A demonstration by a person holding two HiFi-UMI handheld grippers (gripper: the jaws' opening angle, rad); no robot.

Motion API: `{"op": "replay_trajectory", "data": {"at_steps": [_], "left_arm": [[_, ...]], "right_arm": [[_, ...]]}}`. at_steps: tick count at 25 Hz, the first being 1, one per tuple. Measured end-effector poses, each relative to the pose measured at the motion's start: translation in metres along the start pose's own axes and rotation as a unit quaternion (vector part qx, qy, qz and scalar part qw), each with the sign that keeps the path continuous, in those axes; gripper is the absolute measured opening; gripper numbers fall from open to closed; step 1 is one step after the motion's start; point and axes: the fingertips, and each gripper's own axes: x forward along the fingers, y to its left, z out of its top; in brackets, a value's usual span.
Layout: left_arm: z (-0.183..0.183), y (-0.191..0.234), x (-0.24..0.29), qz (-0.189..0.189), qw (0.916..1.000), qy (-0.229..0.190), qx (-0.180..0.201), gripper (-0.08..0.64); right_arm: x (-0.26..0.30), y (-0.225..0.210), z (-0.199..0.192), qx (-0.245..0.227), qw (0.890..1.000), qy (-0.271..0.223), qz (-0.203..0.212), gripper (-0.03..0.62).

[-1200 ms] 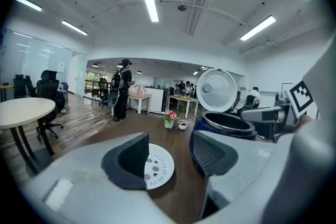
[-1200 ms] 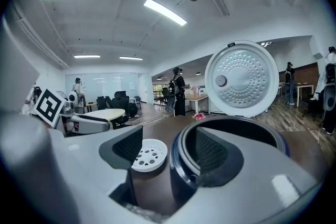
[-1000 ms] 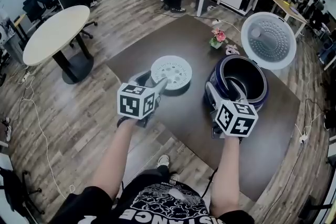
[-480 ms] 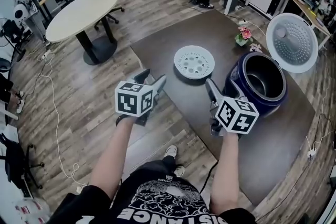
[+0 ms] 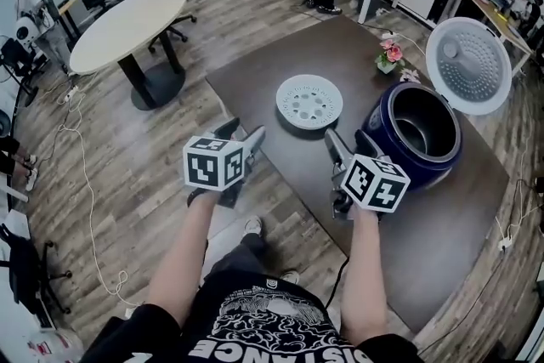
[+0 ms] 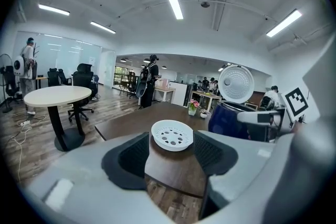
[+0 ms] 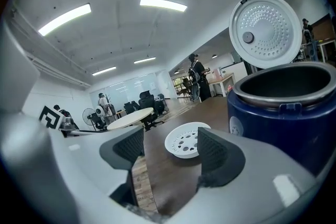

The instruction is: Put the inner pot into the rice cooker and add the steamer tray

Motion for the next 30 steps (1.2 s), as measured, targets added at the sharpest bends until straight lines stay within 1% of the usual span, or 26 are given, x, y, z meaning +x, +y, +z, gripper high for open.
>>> {"op": "replay_trajectory", "data": {"at_steps": [3, 8, 11, 15, 20, 25, 30], "left_arm": [[-0.002, 0.005, 0.015, -0.01, 0.9999, 0.003, -0.001, 0.261], [0.008, 0.021, 0.053, -0.037, 0.9991, 0.016, -0.012, 0.261], [0.005, 0.029, 0.078, -0.068, 0.997, 0.034, -0.011, 0.261], [0.014, 0.038, 0.116, -0.106, 0.9928, 0.054, 0.007, 0.261], [0.016, 0.048, 0.165, -0.15, 0.9845, 0.086, 0.025, 0.261], [0.013, 0.054, 0.213, -0.191, 0.9733, 0.122, 0.035, 0.261], [0.006, 0.068, 0.239, -0.223, 0.961, 0.158, 0.043, 0.261]], "right_arm": [[0.012, -0.005, -0.008, 0.009, 1.0, 0.007, -0.007, 0.308], [0.043, -0.013, -0.01, 0.021, 0.999, 0.024, -0.029, 0.298], [0.056, -0.017, -0.02, 0.041, 0.997, 0.027, -0.058, 0.296], [0.076, -0.031, -0.025, 0.07, 0.992, 0.026, -0.099, 0.287], [0.099, -0.053, -0.039, 0.101, 0.983, 0.032, -0.148, 0.279], [0.115, -0.081, -0.058, 0.132, 0.969, 0.045, -0.203, 0.278], [0.128, -0.082, -0.071, 0.153, 0.957, 0.053, -0.242, 0.262]]}}
